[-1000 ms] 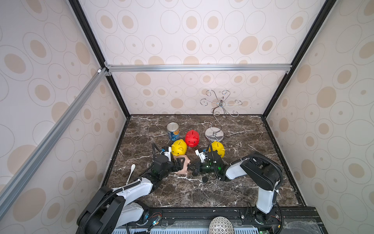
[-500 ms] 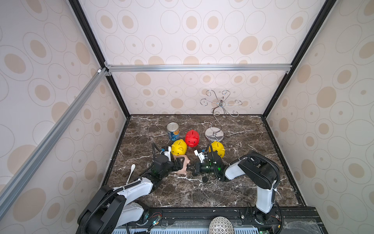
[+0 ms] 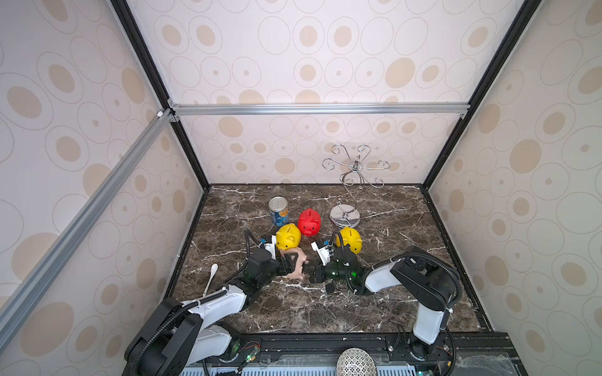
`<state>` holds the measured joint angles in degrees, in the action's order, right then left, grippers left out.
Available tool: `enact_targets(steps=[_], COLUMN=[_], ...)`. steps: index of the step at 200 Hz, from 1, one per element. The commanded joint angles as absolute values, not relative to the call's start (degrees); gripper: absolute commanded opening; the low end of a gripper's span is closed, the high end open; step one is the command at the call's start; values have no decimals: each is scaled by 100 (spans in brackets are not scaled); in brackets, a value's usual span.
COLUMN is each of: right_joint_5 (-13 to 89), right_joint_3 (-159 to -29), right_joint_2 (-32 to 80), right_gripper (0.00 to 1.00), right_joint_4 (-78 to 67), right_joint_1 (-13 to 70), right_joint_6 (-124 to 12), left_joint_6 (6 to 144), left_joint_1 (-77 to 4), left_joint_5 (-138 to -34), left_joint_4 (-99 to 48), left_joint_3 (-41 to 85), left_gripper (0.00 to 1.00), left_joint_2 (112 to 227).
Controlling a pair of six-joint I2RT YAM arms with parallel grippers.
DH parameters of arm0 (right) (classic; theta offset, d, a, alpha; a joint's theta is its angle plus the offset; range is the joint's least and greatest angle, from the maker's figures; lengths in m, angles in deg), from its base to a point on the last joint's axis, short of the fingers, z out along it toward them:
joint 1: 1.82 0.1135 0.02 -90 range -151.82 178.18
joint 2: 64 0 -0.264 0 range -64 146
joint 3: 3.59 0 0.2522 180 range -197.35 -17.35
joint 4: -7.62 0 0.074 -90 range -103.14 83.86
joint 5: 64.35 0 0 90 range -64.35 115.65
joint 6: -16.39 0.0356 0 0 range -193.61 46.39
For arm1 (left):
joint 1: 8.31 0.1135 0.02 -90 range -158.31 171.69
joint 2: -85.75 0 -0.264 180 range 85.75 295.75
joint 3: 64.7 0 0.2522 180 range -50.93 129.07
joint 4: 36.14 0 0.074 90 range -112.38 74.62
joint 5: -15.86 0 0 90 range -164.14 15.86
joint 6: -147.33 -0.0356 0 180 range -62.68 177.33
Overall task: Open piggy banks
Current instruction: Open the lid on the piggy bank.
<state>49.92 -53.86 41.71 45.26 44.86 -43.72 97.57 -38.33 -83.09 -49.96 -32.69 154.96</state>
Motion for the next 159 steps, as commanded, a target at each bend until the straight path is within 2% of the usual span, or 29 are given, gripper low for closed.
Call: enact_targets(steps=[1,50,159], right_joint_5=[4799,3913,2799], right_joint_3=[-5505,-5661,-5137], right_joint_2=[3940,3881,4276], right_gripper=[0,0,0], right_joint_4=[4711,3795,5687], right_joint_1=[4579,4905,5393], right_joint_6=[-5453,-6452,-8373], left_joint_6=[9590,9494,9355], left_joint_1=[-3930,-3929,-3932], left_joint_5=[-8565,-8569,-8591], left_joint_4=[-4127,-3886,-3225], left_joint_3=[-3267,-3051,-2709], left_gripper=[81,81,84], left_joint_2=[15607,15577,15772])
